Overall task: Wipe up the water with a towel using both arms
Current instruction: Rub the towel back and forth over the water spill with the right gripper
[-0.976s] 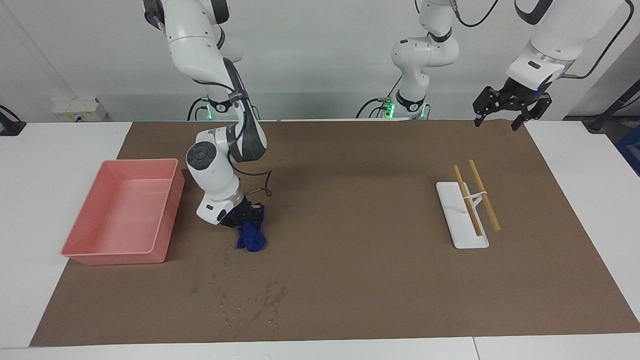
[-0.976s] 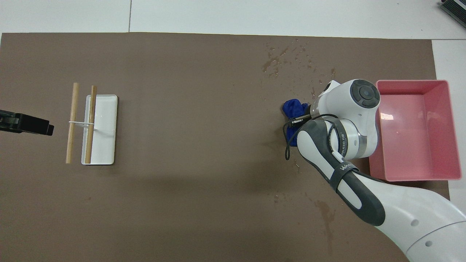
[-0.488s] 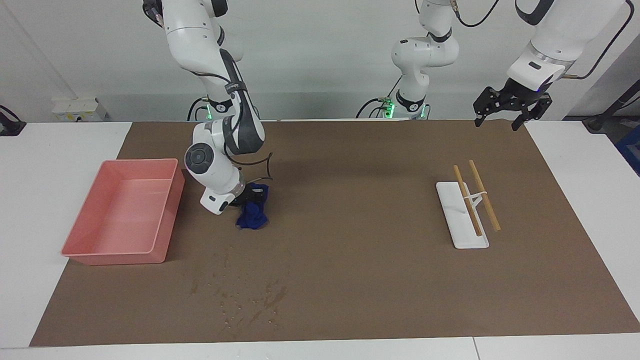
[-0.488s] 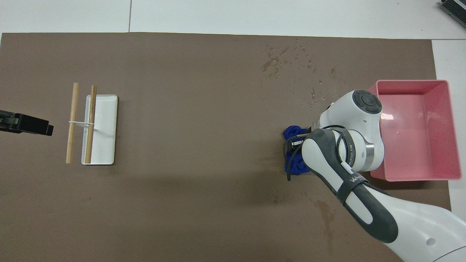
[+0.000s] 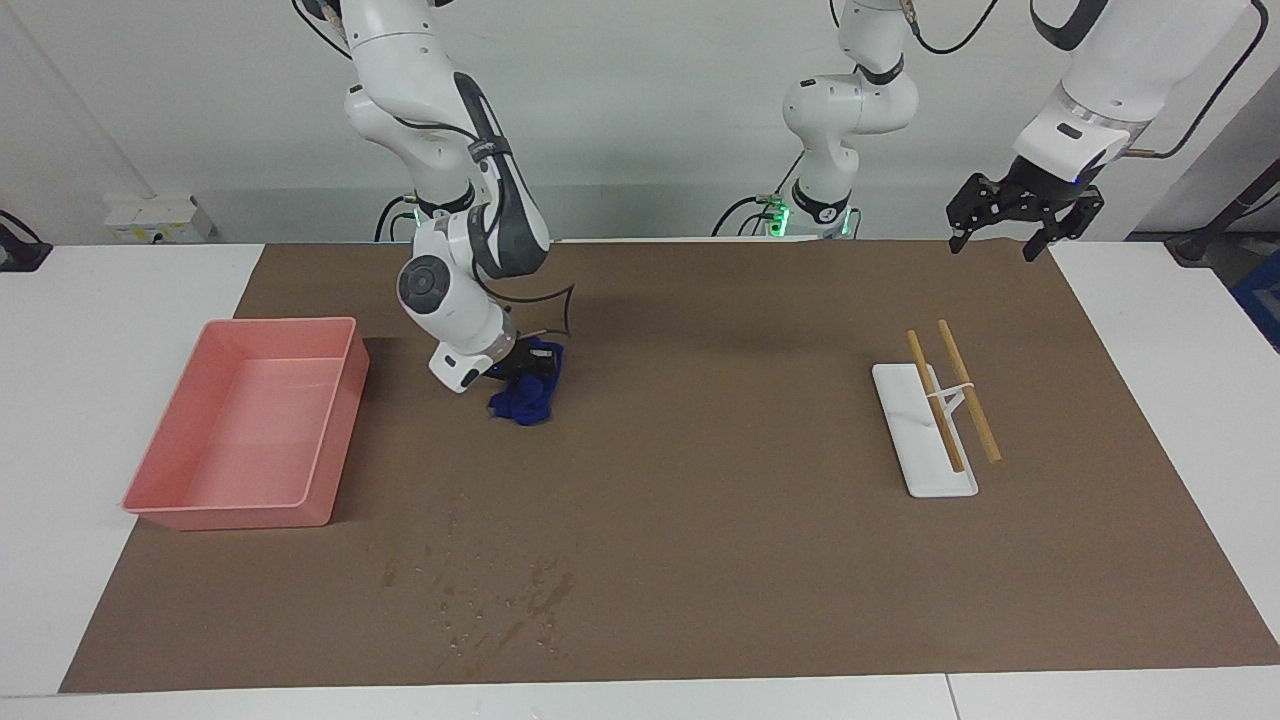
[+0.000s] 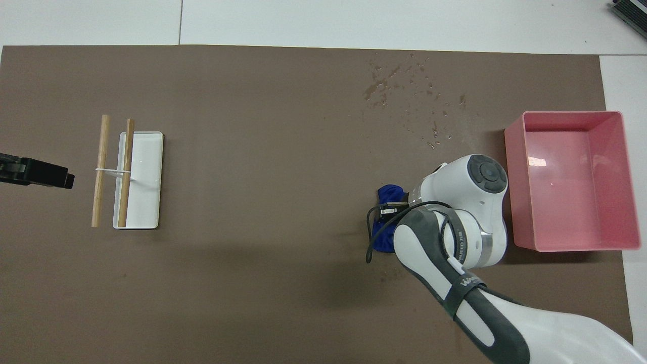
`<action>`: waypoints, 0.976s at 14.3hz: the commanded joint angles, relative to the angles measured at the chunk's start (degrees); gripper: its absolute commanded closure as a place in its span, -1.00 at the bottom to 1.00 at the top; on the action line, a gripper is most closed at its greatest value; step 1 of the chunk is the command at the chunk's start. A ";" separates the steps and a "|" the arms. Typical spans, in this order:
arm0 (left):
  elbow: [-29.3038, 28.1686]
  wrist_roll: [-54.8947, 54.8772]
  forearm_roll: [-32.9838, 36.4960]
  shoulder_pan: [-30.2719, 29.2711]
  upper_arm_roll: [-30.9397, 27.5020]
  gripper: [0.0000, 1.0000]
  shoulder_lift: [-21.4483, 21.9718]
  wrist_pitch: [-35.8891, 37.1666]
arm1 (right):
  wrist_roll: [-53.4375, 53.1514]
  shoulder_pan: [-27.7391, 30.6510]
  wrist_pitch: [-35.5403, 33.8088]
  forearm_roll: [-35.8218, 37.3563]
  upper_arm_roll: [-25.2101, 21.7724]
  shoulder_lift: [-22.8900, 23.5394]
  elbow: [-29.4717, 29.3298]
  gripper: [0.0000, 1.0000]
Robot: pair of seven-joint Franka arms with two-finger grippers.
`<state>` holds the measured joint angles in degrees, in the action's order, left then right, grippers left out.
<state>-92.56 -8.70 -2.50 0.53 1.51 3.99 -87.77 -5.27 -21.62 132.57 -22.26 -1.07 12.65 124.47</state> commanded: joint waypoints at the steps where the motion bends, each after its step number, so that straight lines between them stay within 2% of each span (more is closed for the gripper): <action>1: -1.04 0.70 0.48 0.62 -0.45 -1.00 1.20 0.49 | 0.52 -1.76 9.54 -2.00 0.46 7.81 -3.25 1.00; 4: -1.04 0.70 0.48 0.62 -0.45 -1.00 1.20 0.58 | 3.07 0.34 9.73 -1.04 0.37 11.07 -9.75 1.00; 8: -1.04 0.70 0.48 0.70 -0.45 -1.00 1.20 0.58 | 14.83 6.57 9.81 1.07 0.28 15.11 -16.96 1.00; 10: -1.04 0.70 0.48 0.62 -0.45 -1.00 1.20 0.49 | 17.22 7.20 9.90 5.27 0.19 16.52 -19.61 1.00; 11: -1.04 0.70 0.48 0.62 -0.45 -1.00 1.20 0.58 | 18.97 7.99 9.21 10.34 0.11 16.79 -21.44 1.00; 12: -1.04 0.70 0.48 0.62 -0.45 -1.00 1.20 0.49 | 19.16 9.39 7.46 15.00 0.28 16.79 -23.55 1.00; 14: -1.04 0.70 0.48 0.70 -0.45 -1.00 1.20 0.58 | 19.51 10.71 -2.35 16.81 0.37 15.57 -27.59 1.00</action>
<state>-92.56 -8.70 -2.50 0.53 1.51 3.99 -87.75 11.90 -12.76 137.30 -7.86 -1.14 27.55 102.50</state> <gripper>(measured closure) 0.000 0.833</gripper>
